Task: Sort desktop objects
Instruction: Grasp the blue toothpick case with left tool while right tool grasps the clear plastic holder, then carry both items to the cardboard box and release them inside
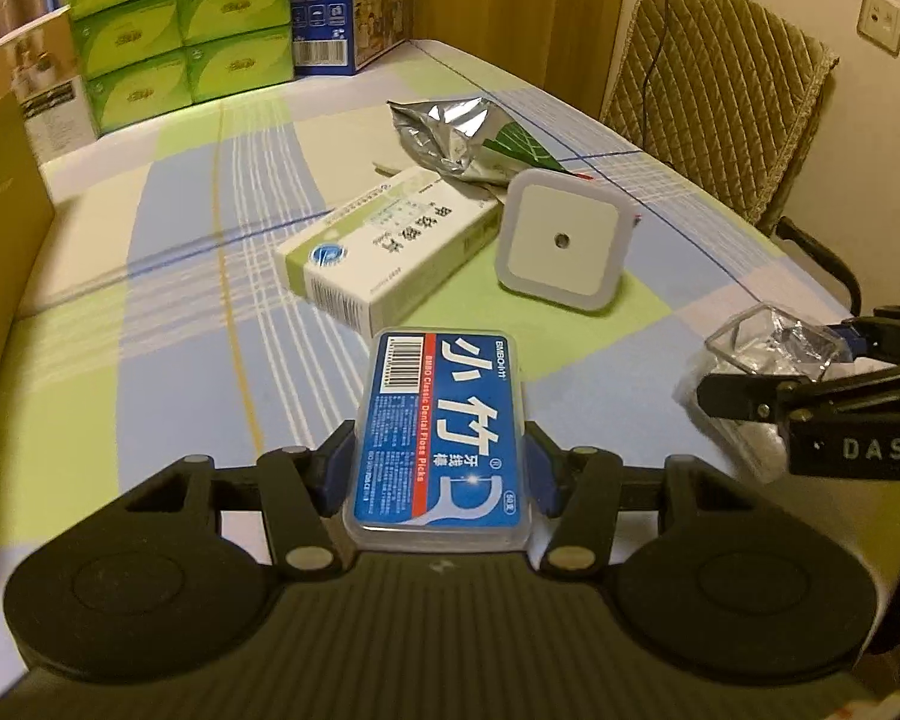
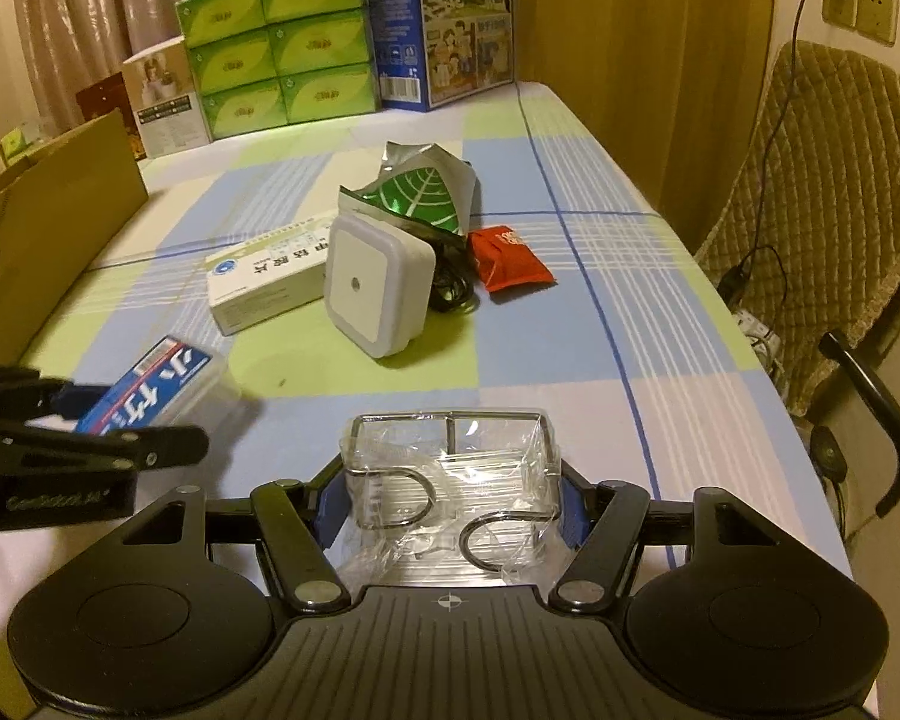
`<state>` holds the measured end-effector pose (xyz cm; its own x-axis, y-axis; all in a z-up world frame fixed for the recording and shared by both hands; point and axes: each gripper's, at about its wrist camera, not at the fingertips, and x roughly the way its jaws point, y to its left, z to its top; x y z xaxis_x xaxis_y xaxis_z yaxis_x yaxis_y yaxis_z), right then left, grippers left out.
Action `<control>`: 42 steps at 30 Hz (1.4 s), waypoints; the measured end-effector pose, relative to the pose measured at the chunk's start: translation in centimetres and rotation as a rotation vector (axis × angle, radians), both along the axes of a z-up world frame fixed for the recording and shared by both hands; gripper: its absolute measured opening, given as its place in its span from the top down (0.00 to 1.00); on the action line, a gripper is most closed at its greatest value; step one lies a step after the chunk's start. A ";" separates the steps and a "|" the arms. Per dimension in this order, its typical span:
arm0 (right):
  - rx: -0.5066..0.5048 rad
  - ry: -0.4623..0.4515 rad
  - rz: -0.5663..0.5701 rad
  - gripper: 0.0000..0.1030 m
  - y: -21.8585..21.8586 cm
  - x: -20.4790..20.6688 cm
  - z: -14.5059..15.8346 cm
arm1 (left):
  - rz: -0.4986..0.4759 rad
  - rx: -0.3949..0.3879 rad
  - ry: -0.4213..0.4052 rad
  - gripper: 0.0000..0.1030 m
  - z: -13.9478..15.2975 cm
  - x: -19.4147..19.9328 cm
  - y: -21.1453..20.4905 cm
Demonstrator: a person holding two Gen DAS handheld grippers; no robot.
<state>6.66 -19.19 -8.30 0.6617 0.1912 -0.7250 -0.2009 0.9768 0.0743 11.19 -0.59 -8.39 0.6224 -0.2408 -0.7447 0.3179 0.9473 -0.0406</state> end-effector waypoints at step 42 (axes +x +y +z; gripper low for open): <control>0.023 -0.160 0.183 0.39 7.4 -4.7 8.7 | 0.253 -0.094 -0.108 0.50 10.3 -11.4 8.4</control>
